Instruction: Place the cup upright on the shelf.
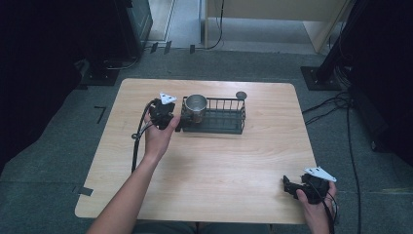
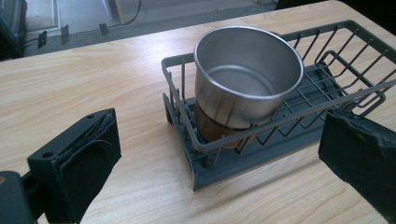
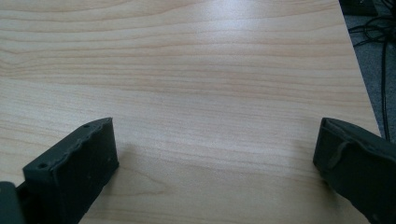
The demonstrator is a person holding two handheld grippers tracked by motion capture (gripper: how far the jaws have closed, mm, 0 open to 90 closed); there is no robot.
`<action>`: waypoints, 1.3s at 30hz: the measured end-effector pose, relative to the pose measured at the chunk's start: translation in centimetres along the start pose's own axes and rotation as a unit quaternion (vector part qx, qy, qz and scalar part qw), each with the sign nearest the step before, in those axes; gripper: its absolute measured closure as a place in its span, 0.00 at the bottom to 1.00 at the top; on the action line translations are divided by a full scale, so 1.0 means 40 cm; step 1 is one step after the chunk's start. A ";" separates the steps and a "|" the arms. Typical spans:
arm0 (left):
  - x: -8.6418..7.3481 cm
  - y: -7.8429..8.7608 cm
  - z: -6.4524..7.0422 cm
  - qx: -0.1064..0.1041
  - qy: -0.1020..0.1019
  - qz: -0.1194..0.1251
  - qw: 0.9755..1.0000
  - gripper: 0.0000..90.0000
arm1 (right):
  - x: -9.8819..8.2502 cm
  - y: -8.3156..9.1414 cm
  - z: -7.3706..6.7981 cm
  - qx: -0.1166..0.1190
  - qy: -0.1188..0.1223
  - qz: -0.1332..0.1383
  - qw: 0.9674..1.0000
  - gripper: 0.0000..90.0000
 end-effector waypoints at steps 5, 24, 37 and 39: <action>-0.023 0.019 -0.008 0.007 0.000 0.001 1.000 0.00 | 0.000 0.000 0.000 0.000 0.000 0.000 1.000 0.00; -0.140 0.075 -0.046 0.023 0.016 -0.006 1.000 0.00 | 0.000 0.000 0.000 0.000 0.001 0.000 1.000 0.00; -0.241 0.101 -0.078 0.031 0.029 -0.018 0.999 0.00 | 0.000 0.000 0.000 0.000 0.000 0.000 1.000 0.00; -0.256 0.107 -0.085 0.034 0.032 -0.017 0.999 0.00 | 0.000 0.000 0.000 0.000 0.000 0.000 1.000 0.00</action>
Point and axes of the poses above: each handheld gripper's, and its own axes: y roughly backward along the jaws, x roughly out of its top, z roughly to its right, the point moved 7 cm from there along -y, roughly forward along the jaws, and after that the axes turned 6 degrees about -y, right-handed, at the moved point
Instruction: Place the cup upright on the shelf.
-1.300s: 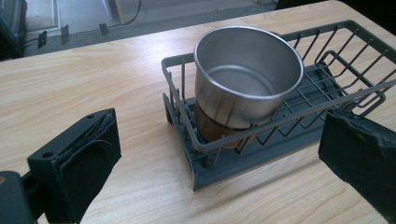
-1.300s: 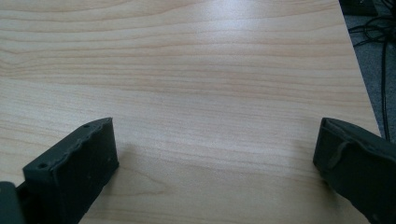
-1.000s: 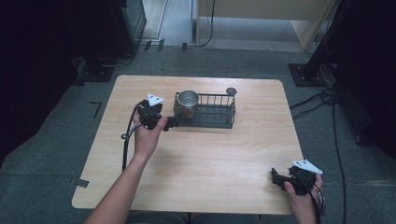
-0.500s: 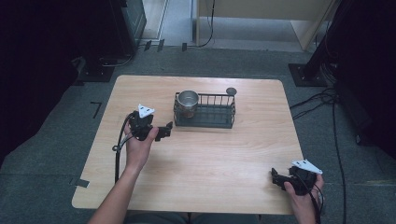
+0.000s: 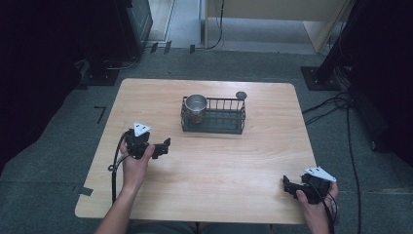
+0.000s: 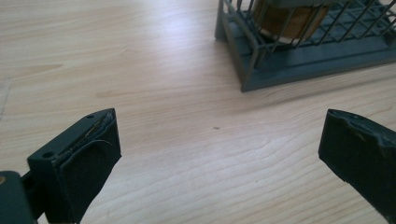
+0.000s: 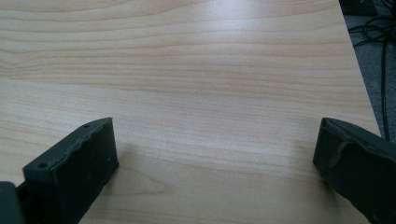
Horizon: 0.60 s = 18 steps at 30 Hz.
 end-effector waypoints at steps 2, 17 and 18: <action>-0.012 0.004 -0.006 0.002 0.002 -0.002 1.000 0.00 | 0.000 0.000 0.000 0.000 0.000 0.000 1.000 0.00; -0.125 0.015 -0.058 0.016 0.017 -0.031 0.999 0.00 | 0.000 0.000 0.000 0.000 0.000 0.000 1.000 0.00; -0.135 0.015 -0.064 0.019 0.018 -0.033 0.999 0.00 | 0.000 0.000 0.000 0.000 0.000 0.000 1.000 0.00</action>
Point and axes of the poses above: each handheld gripper's, and its own axes: y roughly backward along the jaws, x roughly out of its top, z roughly to its right, the point moved 7 cm from there along -y, roughly forward along the jaws, and after that the axes turned 6 degrees about -y, right-handed, at the moved point
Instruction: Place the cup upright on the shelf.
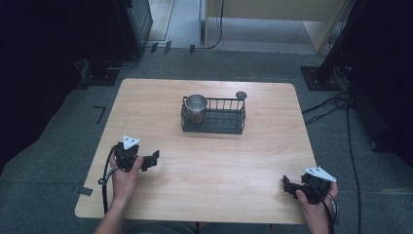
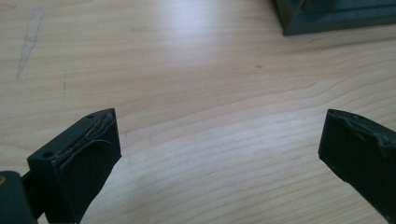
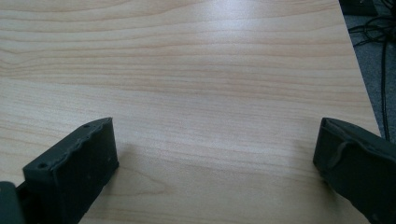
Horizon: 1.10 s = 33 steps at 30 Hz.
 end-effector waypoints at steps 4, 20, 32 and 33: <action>-0.030 0.001 -0.018 0.005 0.005 -0.009 1.000 0.00 | 0.000 0.000 0.000 0.000 0.000 0.000 1.000 0.00; -0.129 0.040 -0.082 0.028 0.002 -0.036 0.999 0.00 | 0.000 0.000 0.000 0.000 0.000 0.000 1.000 0.00; -0.172 0.069 -0.110 0.044 -0.012 -0.055 0.997 0.00 | 0.000 0.000 0.000 0.000 0.000 0.000 1.000 0.00; -0.176 0.072 -0.114 0.044 -0.012 -0.056 0.997 0.00 | 0.000 0.000 0.000 0.000 0.000 0.000 1.000 0.00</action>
Point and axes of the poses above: each handheld gripper's, and its own axes: y roughly backward along the jaws, x roughly out of its top, z roughly to its right, the point moved 7 cm from there along -y, roughly forward along the jaws, and after that the axes turned 6 degrees about -y, right-handed, at the moved point
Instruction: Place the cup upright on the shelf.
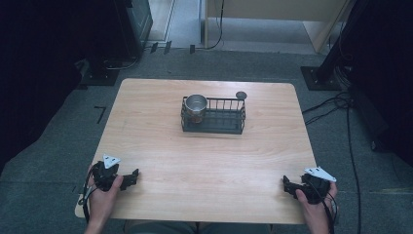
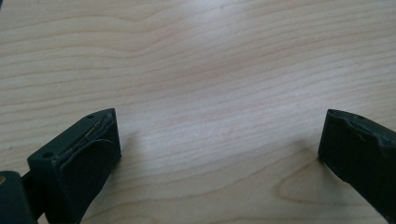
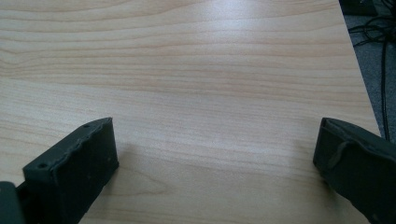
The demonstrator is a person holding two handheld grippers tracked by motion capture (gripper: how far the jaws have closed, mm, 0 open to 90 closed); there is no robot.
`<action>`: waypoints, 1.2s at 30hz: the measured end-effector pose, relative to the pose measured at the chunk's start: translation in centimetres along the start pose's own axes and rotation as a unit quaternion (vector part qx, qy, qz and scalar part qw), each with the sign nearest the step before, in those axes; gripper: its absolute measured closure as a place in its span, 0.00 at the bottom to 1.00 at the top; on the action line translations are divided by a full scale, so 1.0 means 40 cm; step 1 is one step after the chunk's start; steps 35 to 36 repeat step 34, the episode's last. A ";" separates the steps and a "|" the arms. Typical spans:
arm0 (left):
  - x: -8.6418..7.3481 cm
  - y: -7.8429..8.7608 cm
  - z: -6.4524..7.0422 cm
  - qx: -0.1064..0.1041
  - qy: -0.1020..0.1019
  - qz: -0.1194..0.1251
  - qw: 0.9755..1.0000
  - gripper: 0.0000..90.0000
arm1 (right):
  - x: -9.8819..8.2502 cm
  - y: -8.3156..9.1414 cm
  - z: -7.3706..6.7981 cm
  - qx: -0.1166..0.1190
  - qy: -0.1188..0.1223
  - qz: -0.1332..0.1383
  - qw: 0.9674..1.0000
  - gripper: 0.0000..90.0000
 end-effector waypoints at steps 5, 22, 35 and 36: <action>-0.013 0.009 -0.014 0.003 0.007 -0.002 1.000 0.00 | 0.000 0.000 0.000 0.000 0.000 0.000 1.000 0.00; -0.041 0.027 -0.030 -0.003 0.001 0.013 1.000 0.00 | 0.000 0.000 0.001 0.000 0.001 0.000 1.000 0.00; -0.039 0.026 -0.026 0.016 0.023 0.011 1.000 0.00 | 0.000 0.000 0.001 0.000 0.001 0.000 1.000 0.00; -0.039 0.026 -0.026 0.016 0.023 0.011 1.000 0.00 | 0.000 0.000 0.001 0.000 0.001 0.000 1.000 0.00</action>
Point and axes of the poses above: each handheld gripper's, and its own axes: y roughly backward along the jaws, x roughly out of its top, z roughly to its right, the point moved 7 cm from there along -y, roughly forward along the jaws, and after that the axes turned 6 degrees about -y, right-handed, at the moved point
